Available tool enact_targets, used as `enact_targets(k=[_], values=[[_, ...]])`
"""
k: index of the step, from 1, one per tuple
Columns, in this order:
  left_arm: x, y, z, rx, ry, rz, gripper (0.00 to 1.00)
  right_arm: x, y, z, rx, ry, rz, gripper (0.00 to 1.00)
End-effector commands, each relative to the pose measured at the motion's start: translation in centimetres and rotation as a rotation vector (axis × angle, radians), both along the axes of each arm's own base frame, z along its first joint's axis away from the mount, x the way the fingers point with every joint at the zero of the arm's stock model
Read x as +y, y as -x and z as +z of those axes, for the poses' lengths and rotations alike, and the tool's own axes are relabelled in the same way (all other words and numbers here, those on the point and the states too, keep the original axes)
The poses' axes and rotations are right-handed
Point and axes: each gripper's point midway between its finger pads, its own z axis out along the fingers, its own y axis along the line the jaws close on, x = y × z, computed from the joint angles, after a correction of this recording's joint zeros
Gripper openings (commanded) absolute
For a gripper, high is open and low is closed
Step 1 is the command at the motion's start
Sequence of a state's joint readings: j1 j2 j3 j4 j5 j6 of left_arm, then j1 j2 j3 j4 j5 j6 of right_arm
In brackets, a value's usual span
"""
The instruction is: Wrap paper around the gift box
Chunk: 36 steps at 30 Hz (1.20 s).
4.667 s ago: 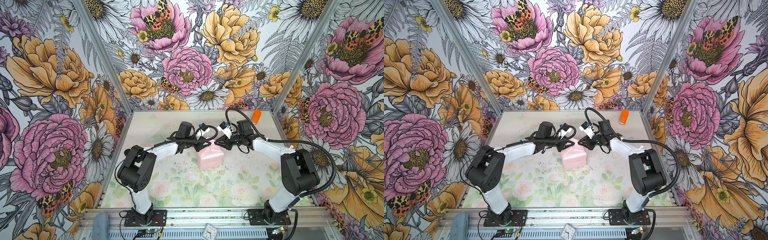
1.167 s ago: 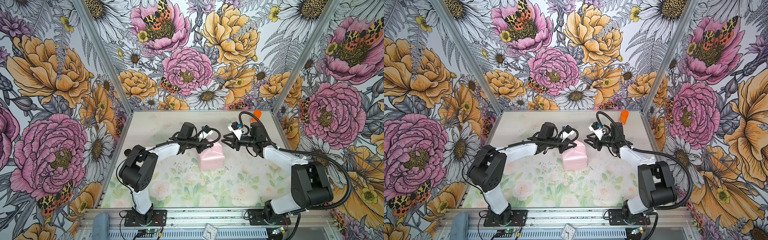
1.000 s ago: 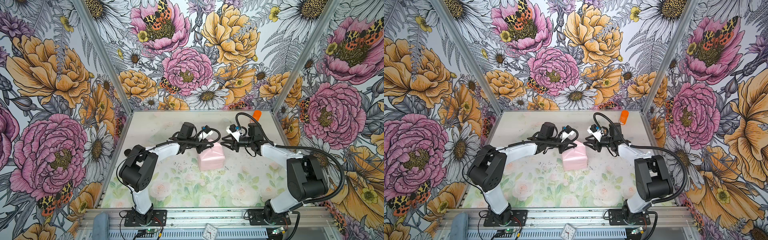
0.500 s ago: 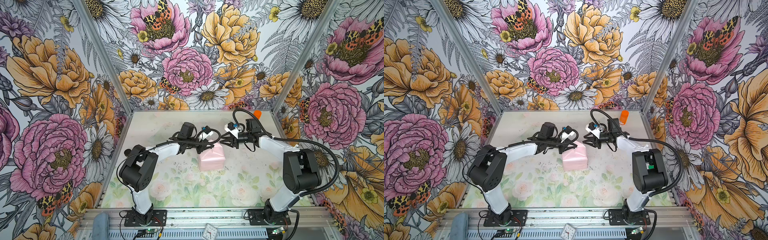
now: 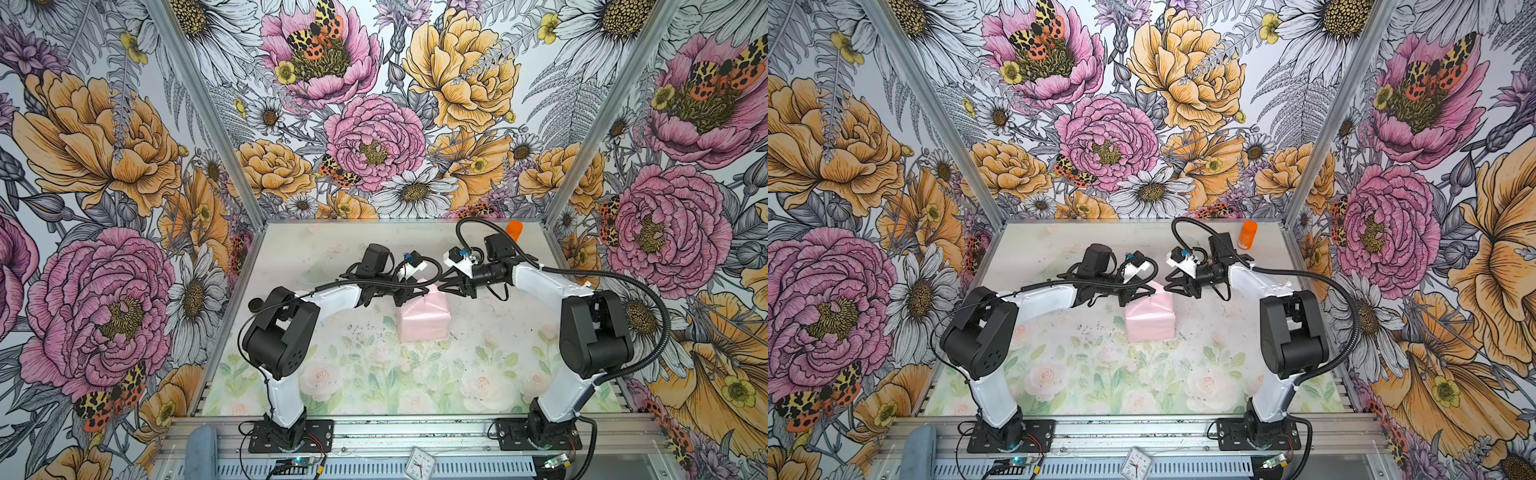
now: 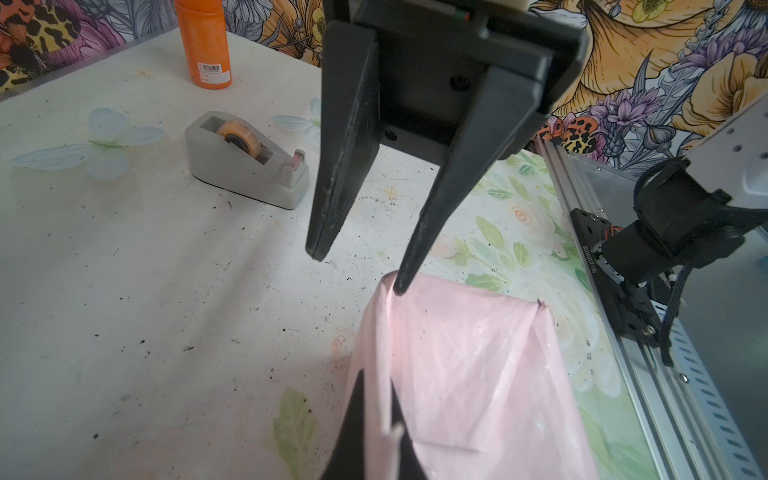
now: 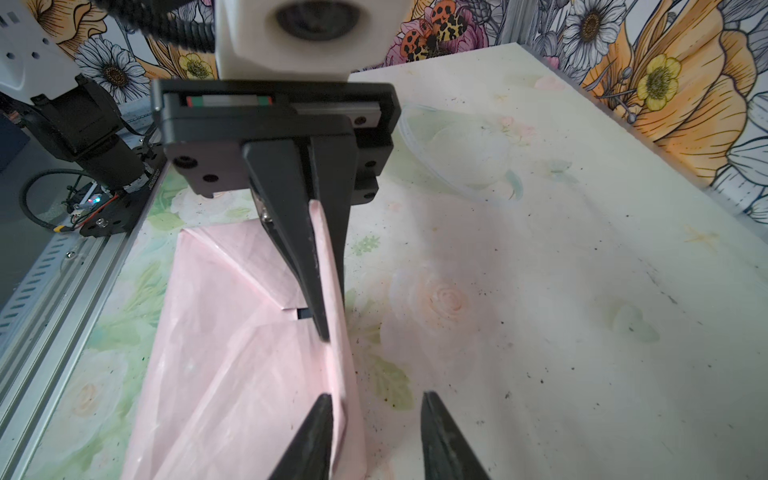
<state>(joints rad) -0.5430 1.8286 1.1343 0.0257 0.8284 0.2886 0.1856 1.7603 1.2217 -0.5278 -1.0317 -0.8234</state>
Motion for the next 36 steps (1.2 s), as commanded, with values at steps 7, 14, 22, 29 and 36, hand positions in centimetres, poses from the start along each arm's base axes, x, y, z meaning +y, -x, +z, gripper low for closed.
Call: enact_targets(k=[7, 14, 22, 29, 36], values=[[0.0, -0.1, 0.0, -0.015, 0.003, -0.018, 0.03, 0.7, 0.0, -0.6, 0.017, 0.052, 0.039, 0.33], [0.0, -0.2, 0.0, -0.019, -0.002, -0.015, 0.03, 0.9, 0.3, -0.8, 0.024, 0.067, 0.057, 0.17], [0.1, -0.3, -0.3, -0.018, -0.013, -0.008, 0.03, 0.9, 0.6, -0.8, 0.021, 0.068, 0.07, 0.0], [0.0, -0.2, -0.2, -0.022, -0.015, -0.01, 0.04, 0.9, 0.7, -1.0, 0.022, 0.075, 0.069, 0.16], [-0.2, -0.2, -0.3, -0.022, -0.017, -0.011, 0.03, 1.3, 1.0, -1.2, 0.026, 0.093, 0.077, 0.07]])
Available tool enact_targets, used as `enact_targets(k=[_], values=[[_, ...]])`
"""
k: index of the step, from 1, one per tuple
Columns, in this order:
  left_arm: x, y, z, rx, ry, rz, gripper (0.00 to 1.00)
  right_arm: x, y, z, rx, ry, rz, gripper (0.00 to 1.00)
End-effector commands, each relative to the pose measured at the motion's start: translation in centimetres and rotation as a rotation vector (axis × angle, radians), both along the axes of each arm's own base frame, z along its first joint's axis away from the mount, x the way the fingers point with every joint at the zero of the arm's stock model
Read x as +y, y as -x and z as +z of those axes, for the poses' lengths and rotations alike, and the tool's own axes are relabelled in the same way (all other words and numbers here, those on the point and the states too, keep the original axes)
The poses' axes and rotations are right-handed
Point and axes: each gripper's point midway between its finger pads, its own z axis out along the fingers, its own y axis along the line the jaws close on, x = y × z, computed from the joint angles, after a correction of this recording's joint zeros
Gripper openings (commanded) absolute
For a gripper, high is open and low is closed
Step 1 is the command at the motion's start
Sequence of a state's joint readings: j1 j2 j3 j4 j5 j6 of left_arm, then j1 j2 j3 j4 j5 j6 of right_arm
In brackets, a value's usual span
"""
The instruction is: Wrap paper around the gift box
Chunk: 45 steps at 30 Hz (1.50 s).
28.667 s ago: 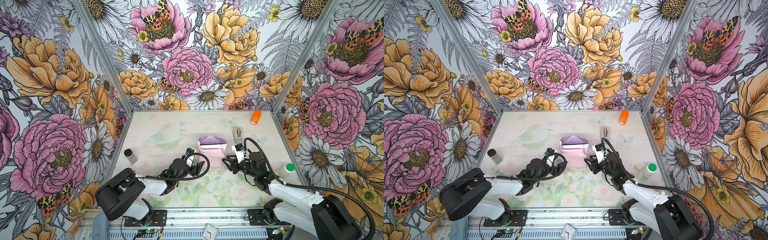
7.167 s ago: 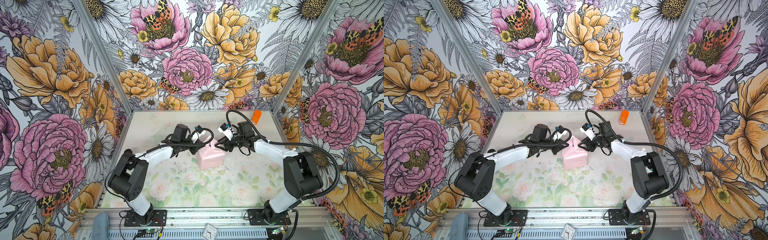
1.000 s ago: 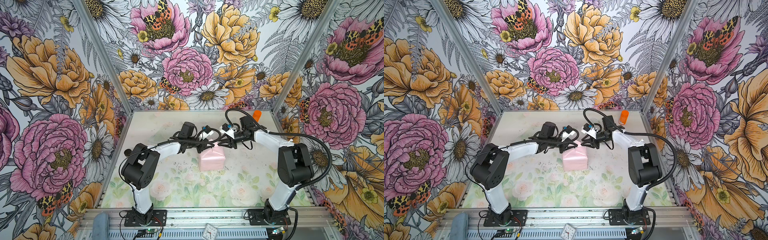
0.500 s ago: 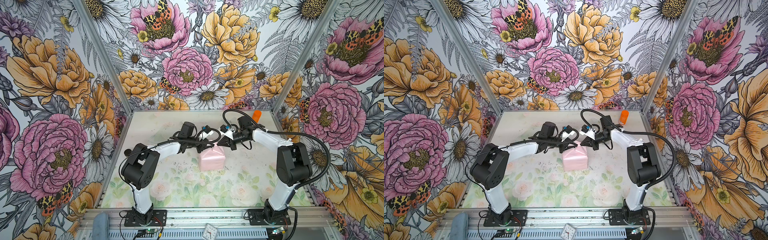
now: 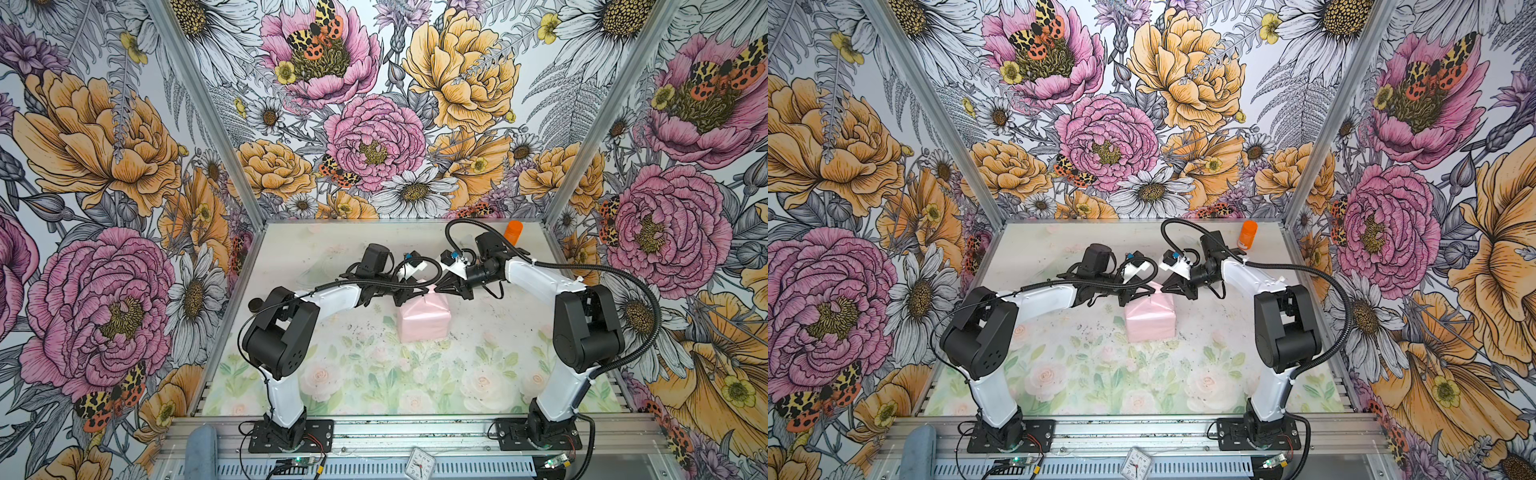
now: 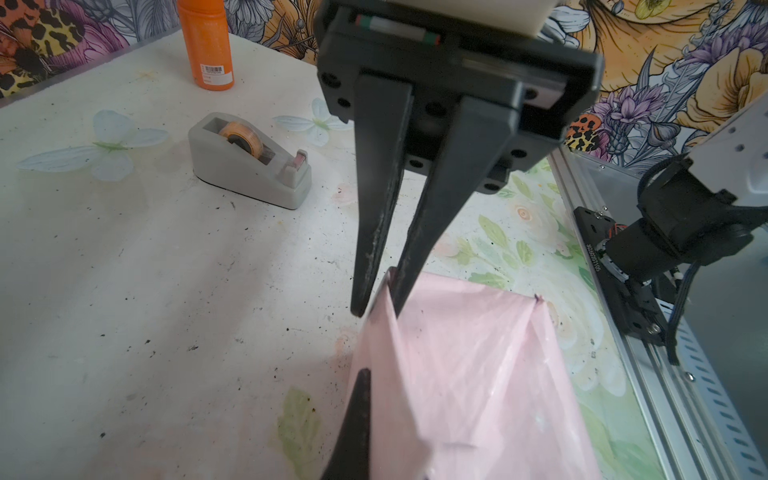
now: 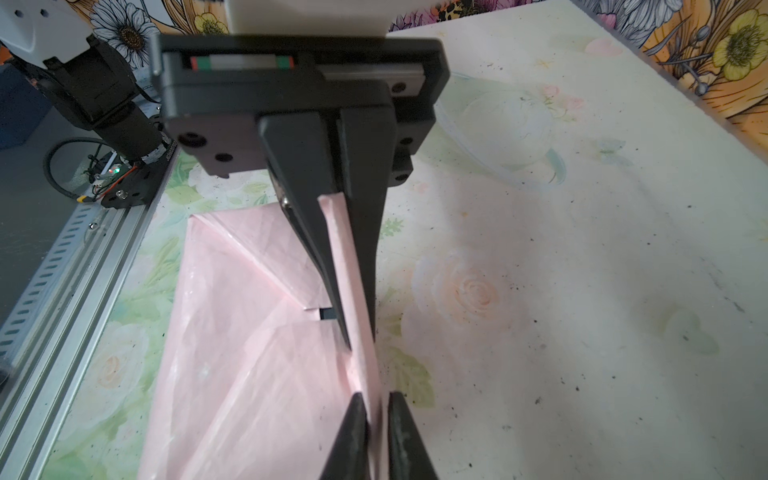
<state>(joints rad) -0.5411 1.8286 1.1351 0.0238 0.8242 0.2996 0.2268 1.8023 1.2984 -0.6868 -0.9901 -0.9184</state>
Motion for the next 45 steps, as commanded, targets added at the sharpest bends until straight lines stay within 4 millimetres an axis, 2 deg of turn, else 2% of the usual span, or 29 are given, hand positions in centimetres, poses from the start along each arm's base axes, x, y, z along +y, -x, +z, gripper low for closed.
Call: enact_targets(k=[1, 6, 10, 14, 17, 21, 26, 27, 29, 37, 45], values=[[-0.3, -0.1, -0.2, -0.012, -0.014, -0.012, 0.04, 0.2, -0.1, -0.4, -0.005, 0.027, 0.009, 0.02], [-0.2, -0.1, -0.2, -0.013, -0.017, -0.009, 0.03, 0.2, 0.1, -0.2, -0.012, 0.022, 0.013, 0.0], [-0.1, -0.1, -0.2, -0.013, -0.021, -0.004, 0.03, -0.6, 0.8, 1.5, -0.037, -0.012, 0.0, 0.09], [-0.1, -0.1, -0.2, -0.015, -0.024, 0.003, 0.06, -1.3, 2.5, 3.7, -0.054, -0.039, -0.034, 0.24], [-0.3, 0.0, -0.2, -0.016, -0.025, 0.003, 0.06, -1.7, 3.2, 4.7, -0.047, -0.046, -0.117, 0.26], [-0.3, -0.1, -0.1, -0.016, -0.024, 0.004, 0.06, -2.1, 3.5, 6.0, -0.039, -0.075, -0.259, 0.25], [-0.5, 0.0, 0.0, -0.015, -0.023, 0.002, 0.07, -1.2, 4.0, 5.1, 0.031, -0.08, -0.415, 0.13], [-0.5, 0.0, 0.0, -0.014, -0.023, 0.003, 0.07, -0.7, 4.2, 4.9, 0.038, -0.085, -0.422, 0.13], [-0.5, 0.3, 1.7, -0.044, -0.003, 0.002, 0.08, -0.2, 4.6, 3.9, 0.067, -0.084, -0.443, 0.12], [-0.9, 0.2, 2.2, -0.055, -0.001, 0.008, 0.2, -0.4, 4.4, -0.2, 0.188, -0.036, -0.511, 0.09], [-1.5, -0.3, 2.8, -0.055, 0.011, 0.004, 0.25, -0.2, 4.7, -1.1, 0.207, -0.02, -0.494, 0.08]])
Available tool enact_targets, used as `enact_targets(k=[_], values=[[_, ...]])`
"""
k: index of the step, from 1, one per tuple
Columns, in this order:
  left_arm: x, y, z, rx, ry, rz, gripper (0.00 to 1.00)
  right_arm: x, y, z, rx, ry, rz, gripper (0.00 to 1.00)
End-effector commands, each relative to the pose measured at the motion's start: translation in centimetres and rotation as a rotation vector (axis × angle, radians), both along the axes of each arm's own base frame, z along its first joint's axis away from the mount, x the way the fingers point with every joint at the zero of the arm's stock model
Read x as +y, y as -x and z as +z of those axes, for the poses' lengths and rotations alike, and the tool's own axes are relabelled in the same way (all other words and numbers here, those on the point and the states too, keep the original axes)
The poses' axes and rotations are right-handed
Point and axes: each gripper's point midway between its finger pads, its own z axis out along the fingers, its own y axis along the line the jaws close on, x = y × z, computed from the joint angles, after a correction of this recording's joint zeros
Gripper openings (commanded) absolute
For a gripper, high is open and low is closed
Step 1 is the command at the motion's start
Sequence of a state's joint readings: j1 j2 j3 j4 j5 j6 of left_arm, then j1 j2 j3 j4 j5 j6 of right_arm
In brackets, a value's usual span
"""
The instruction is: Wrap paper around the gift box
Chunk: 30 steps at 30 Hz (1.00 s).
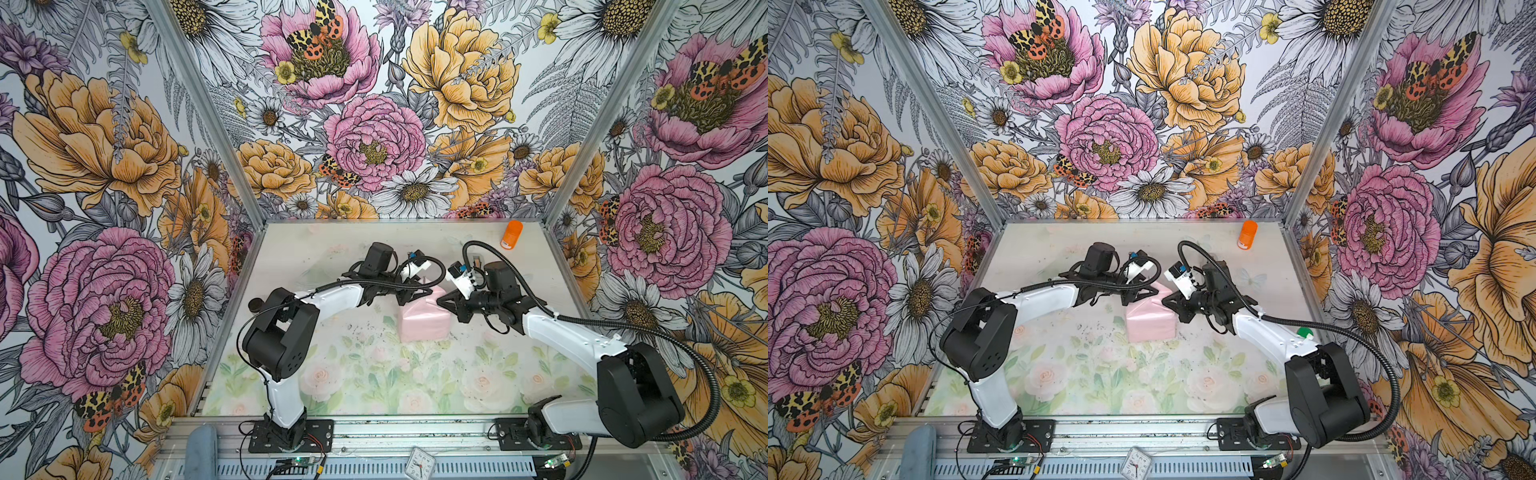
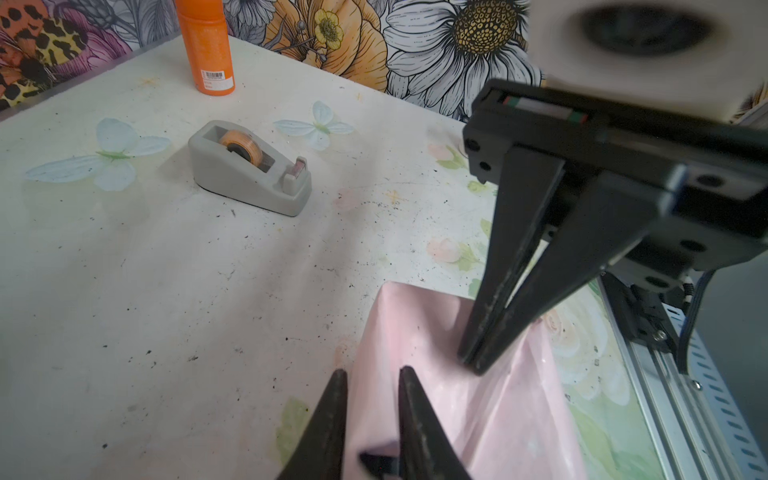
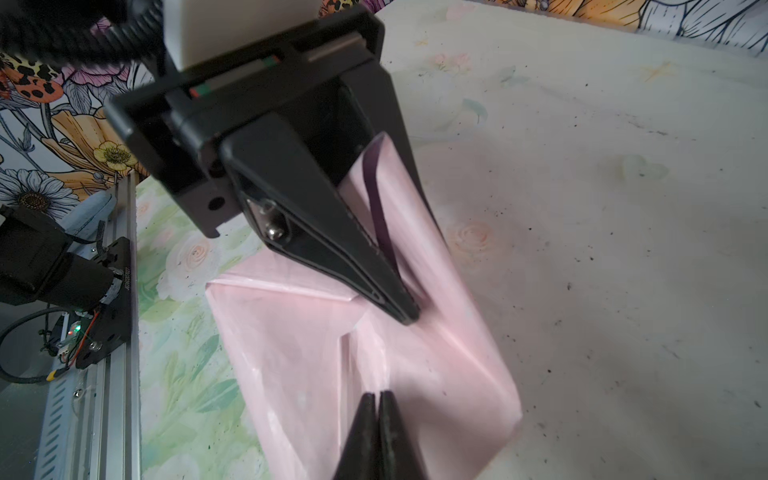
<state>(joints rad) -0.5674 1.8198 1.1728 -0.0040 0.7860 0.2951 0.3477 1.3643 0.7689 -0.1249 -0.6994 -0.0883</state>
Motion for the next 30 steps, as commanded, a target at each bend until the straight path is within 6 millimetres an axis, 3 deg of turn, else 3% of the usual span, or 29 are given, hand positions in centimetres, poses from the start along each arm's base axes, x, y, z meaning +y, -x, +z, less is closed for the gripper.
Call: enact_targets(k=[1, 4, 5, 12, 16, 18, 19, 24, 30], values=[[-0.6, -0.3, 1.8, -0.034, 0.022, -0.004, 0.25, 0.0, 0.1, -1.1, 0.025, 0.019, -0.009, 0.07], [-0.8, -0.4, 2.2, -0.041, 0.029, -0.005, 0.24, 0.0, 0.2, -1.1, 0.026, 0.022, -0.002, 0.07], [-0.9, -0.7, 0.7, -0.014, 0.011, -0.003, 0.22, 0.1, 0.3, -1.0, 0.024, 0.022, 0.0, 0.07], [-0.9, -0.6, 0.0, -0.004, 0.0, -0.003, 0.01, 0.2, 0.5, -0.8, 0.027, 0.014, 0.004, 0.07], [-0.8, -0.4, 0.5, -0.012, 0.004, -0.004, 0.0, 0.2, 0.6, -0.8, 0.026, 0.015, 0.003, 0.07], [-0.7, -0.5, 0.7, -0.017, 0.003, 0.007, 0.11, 0.1, 0.6, -0.8, 0.029, 0.017, 0.0, 0.07], [-0.7, -0.3, 2.2, -0.046, 0.021, 0.009, 0.14, 0.1, 0.7, -0.9, 0.031, 0.017, 0.0, 0.07], [0.6, -0.9, 5.7, -0.101, 0.071, 0.103, 0.3, 0.0, 0.8, -1.1, 0.038, 0.02, -0.001, 0.07], [3.3, -3.6, 8.0, -0.133, 0.072, 0.304, 0.43, 0.0, 0.9, -1.3, 0.047, 0.022, -0.001, 0.06]])
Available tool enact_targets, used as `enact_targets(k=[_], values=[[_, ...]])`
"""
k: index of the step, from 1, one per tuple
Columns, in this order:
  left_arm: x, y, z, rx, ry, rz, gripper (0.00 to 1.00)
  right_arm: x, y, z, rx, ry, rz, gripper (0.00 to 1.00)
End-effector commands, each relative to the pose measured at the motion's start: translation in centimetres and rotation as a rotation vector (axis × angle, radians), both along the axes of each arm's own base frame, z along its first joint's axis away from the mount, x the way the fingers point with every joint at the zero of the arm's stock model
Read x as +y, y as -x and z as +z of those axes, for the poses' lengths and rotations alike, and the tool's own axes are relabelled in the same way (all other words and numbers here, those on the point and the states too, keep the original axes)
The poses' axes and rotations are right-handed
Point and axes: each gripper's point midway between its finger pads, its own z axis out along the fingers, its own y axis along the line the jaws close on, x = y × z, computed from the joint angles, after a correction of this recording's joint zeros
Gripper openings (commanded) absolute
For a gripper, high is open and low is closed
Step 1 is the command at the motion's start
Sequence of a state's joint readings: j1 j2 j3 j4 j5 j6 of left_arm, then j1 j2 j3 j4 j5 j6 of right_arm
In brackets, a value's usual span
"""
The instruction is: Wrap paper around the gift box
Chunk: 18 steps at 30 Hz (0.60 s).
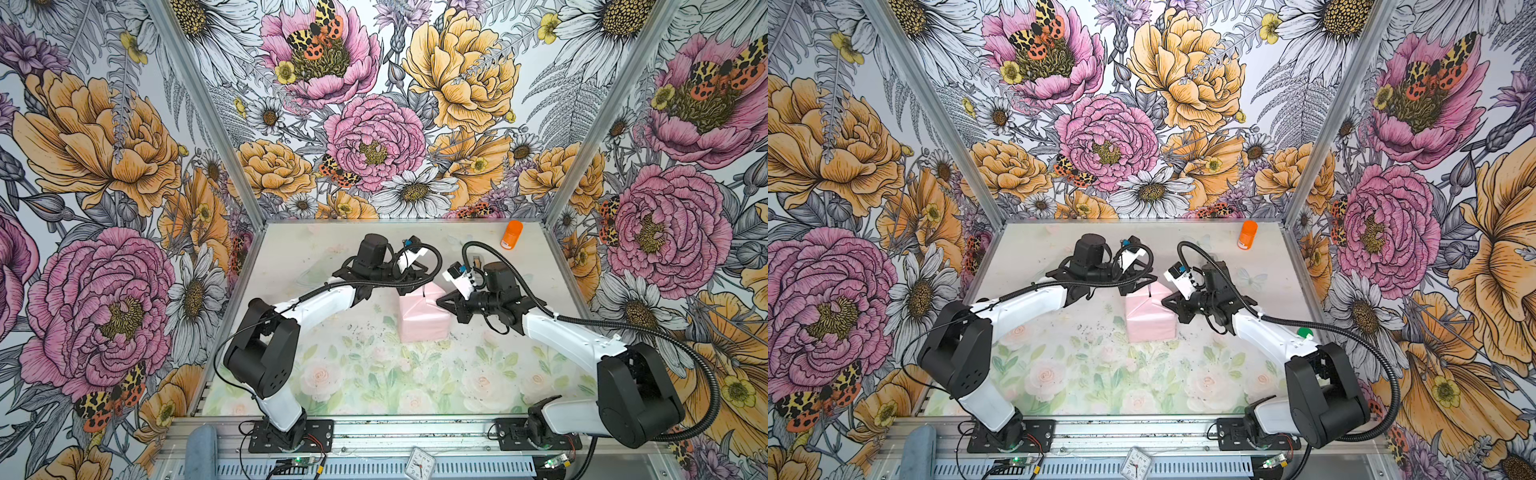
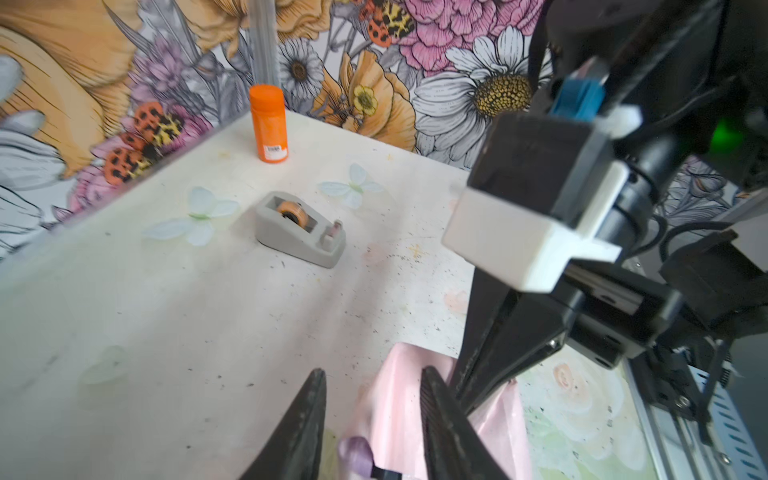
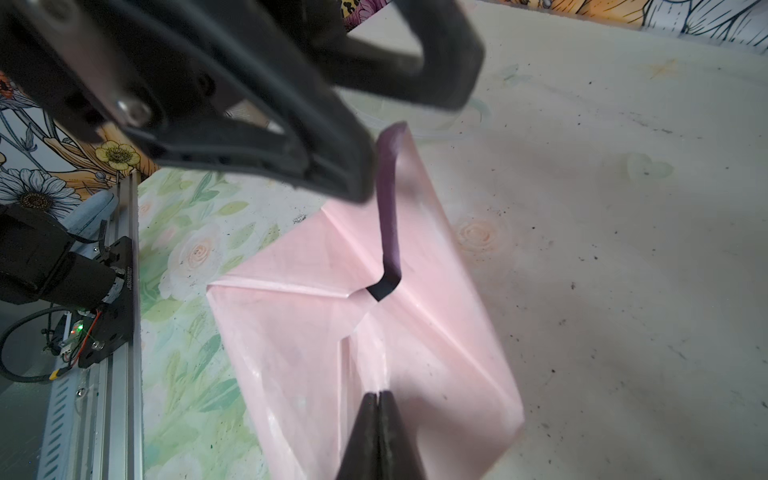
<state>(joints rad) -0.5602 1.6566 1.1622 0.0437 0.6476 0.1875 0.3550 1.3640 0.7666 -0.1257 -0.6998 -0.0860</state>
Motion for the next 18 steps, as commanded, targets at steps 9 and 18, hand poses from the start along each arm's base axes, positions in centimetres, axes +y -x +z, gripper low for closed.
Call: enact_targets(k=[9, 18], values=[[4.8, -7.5, -3.2, 0.114, -0.026, 0.354, 0.44, 0.0, 0.8, -1.1, 0.043, 0.02, -0.005, 0.06], [1.9, -6.2, -6.8, 0.22, -0.042, 0.17, 0.39, 0.0, 0.7, -1.3, 0.05, 0.024, -0.008, 0.06]])
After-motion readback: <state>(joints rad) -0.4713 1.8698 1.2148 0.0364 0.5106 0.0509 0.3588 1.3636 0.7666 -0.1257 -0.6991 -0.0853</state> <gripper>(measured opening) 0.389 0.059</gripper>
